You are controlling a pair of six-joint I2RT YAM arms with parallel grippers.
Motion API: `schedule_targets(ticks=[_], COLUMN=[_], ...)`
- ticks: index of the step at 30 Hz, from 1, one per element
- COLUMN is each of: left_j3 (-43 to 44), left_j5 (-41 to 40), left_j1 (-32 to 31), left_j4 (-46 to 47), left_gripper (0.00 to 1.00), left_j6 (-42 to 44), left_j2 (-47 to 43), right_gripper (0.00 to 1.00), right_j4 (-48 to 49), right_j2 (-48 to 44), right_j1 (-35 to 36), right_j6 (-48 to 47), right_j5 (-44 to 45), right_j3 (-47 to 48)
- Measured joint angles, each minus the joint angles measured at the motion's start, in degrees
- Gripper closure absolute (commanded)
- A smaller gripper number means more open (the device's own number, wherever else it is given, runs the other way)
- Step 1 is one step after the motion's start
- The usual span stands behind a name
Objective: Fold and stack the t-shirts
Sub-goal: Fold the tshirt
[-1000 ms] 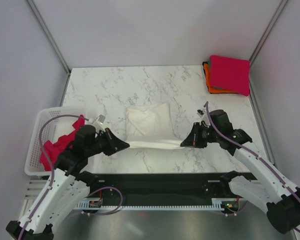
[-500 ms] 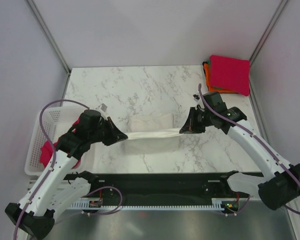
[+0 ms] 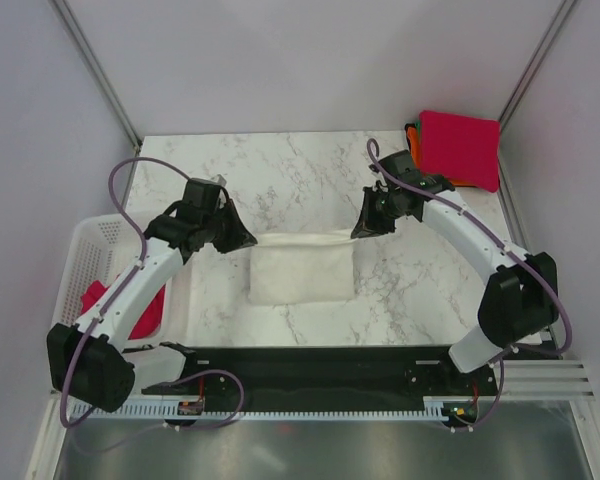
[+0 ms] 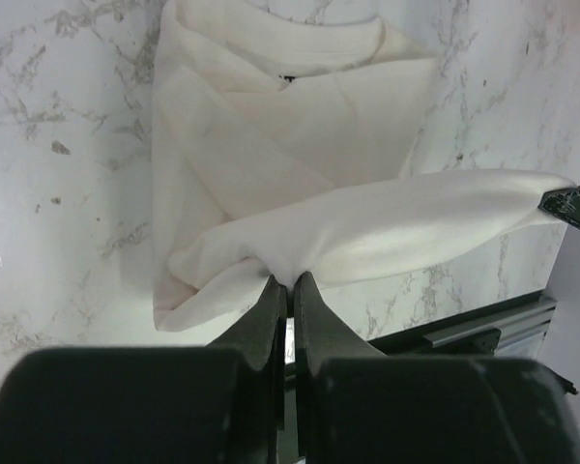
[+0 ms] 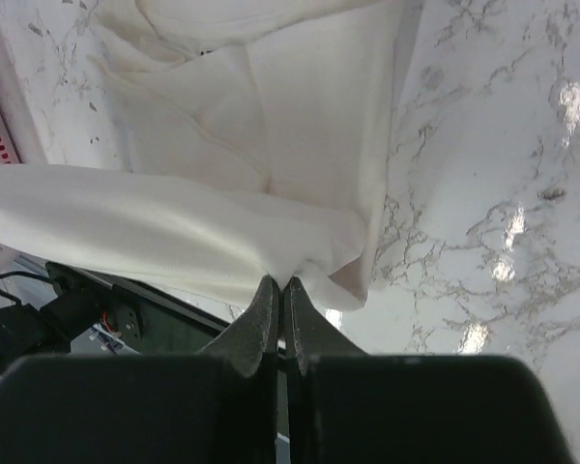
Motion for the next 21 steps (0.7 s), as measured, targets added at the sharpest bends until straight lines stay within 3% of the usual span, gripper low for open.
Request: schedule_targets(ticks=[13, 15, 16, 17, 19, 21], left_j3=[2.12, 3.56, 4.46, 5.86, 8.46, 12.55], left_j5=[0.7, 1.01, 1.05, 1.05, 0.83, 0.7], left_j1=[5.51, 5.92, 6.16, 6.45, 7.3, 8.66], left_j4=[8.79, 9.27, 9.7, 9.79, 9.7, 8.26], left_gripper=[0.98, 0.94, 0.84, 0.75, 0.56, 0.52], left_j6=[1.92, 1.97, 2.14, 2.45, 3.37, 4.33], left_j2=[19.58, 23.04, 25.14, 27.36, 30.95, 34.58], right_gripper=[1.0, 0.85, 0.74, 0.53, 0.38, 0.27], right_j4=[3.52, 3.58, 3.65, 3.63, 2.89, 1.2], right_j2=[18.36, 20.92, 22.53, 24.09, 27.54, 30.62], right_j1=[-1.42, -1.7, -1.88, -2.05, -2.84, -4.11], right_j6=[-2.29, -2.6, -2.75, -2.99, -3.93, -4.5], right_j5=[0.35, 0.52, 0.52, 0.61, 1.68, 2.45], right_j3=[9.14, 10.64, 11.67, 12.74, 15.54, 19.56])
